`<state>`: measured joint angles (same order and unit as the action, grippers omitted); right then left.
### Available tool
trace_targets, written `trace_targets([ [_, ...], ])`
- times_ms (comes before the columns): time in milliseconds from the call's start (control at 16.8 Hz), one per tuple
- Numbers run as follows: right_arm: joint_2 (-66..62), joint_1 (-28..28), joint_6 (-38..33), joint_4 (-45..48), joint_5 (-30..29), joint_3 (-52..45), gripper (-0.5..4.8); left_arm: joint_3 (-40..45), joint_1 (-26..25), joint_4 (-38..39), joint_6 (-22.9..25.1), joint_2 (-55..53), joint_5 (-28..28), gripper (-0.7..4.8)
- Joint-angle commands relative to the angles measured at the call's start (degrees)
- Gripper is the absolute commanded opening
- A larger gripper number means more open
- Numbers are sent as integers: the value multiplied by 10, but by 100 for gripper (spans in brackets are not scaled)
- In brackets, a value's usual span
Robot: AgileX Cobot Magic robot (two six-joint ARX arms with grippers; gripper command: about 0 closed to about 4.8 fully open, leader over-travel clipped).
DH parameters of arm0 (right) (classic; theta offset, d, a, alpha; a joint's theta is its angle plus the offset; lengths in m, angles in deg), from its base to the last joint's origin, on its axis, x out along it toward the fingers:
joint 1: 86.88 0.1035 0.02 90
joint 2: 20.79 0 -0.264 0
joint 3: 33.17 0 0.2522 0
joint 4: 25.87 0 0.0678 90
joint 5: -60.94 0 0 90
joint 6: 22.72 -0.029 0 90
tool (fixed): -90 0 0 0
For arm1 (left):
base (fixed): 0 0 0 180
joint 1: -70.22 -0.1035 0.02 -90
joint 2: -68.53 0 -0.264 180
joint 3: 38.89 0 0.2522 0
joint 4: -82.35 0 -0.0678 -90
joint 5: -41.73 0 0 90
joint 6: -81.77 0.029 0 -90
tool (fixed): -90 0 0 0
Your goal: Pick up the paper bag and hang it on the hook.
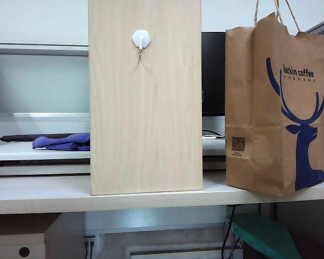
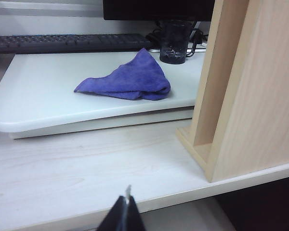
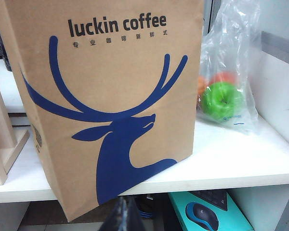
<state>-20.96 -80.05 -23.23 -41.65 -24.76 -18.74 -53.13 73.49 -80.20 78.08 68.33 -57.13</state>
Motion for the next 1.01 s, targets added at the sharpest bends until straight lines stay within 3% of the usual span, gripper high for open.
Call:
trace_targets([
  [59, 0, 0, 1, 10, -2, -3, -5, -1, -1, -7, 2, 0, -2, -6],
  [356, 0, 0, 1, 10, -2, -3, -5, -1, 0, -7, 2, 0, -2, -6],
  [535, 0, 0, 1, 10, -3, -3, -5, -1, 107, -7, 2, 0, 26, -5],
  [594, 0, 0, -21, 12, -5, -3, -5, -1, 167, -7, 2, 0, 26, -5],
  [713, 0, 0, -60, 25, -6, -3, -5, -1, 233, -7, 2, 0, 26, -6],
  [891, 0, 1, -72, 49, -7, -3, -5, -1, 325, -7, 2, 0, 24, -6],
  [1010, 0, 1, -87, 67, -32, -3, -5, -1, 359, -7, 2, 0, 24, -6],
])
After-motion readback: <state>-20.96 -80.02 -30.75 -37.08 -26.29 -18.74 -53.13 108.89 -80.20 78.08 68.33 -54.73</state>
